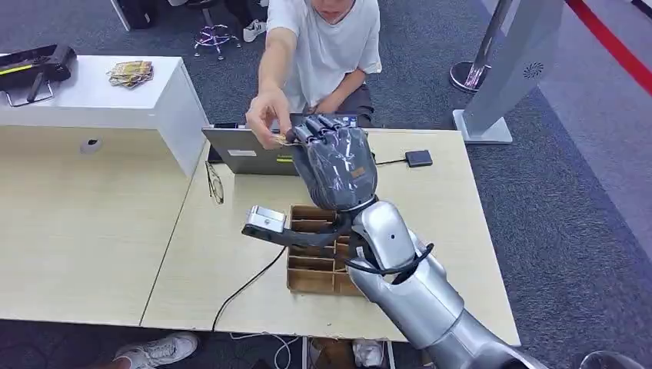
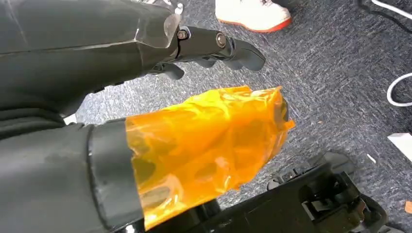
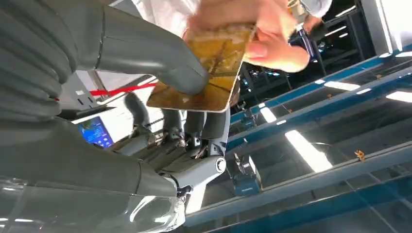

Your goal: Pass the card to the sensor for recognition and then transmit it.

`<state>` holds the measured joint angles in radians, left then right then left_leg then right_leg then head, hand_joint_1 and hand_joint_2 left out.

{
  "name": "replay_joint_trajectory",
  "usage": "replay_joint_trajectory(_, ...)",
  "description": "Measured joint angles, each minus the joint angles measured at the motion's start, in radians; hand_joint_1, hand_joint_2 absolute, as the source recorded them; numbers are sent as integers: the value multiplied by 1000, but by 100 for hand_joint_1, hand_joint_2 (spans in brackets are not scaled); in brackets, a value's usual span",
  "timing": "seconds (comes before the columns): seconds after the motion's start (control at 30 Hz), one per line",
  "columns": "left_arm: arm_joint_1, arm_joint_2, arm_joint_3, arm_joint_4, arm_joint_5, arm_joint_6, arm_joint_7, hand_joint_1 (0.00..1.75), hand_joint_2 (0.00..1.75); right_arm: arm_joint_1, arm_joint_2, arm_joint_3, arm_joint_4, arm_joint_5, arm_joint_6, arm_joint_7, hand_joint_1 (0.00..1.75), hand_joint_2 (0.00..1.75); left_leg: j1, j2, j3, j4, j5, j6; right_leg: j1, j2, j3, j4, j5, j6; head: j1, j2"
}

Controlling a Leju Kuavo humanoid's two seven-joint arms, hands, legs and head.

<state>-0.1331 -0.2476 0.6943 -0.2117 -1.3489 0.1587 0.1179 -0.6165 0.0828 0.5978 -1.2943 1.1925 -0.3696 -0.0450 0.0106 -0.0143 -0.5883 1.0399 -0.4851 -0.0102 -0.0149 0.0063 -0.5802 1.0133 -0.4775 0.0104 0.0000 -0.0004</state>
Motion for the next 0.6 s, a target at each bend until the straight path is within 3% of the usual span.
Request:
replay_joint_trajectory(0.43,0,0,0,0,10,2,0,0,0,0,4,0,-1,-22,5,-13,175,175,0,0,0,0,0,0,0,0,0,0,0,0,0,0)
replay_joint_trajectory(0.6,0,0,0,0,25,9,-2,0,0,3,5,0,-19,-88,24,-31,175,175,0,0,0,0,0,0,0,0,0,0,0,0,0,0)
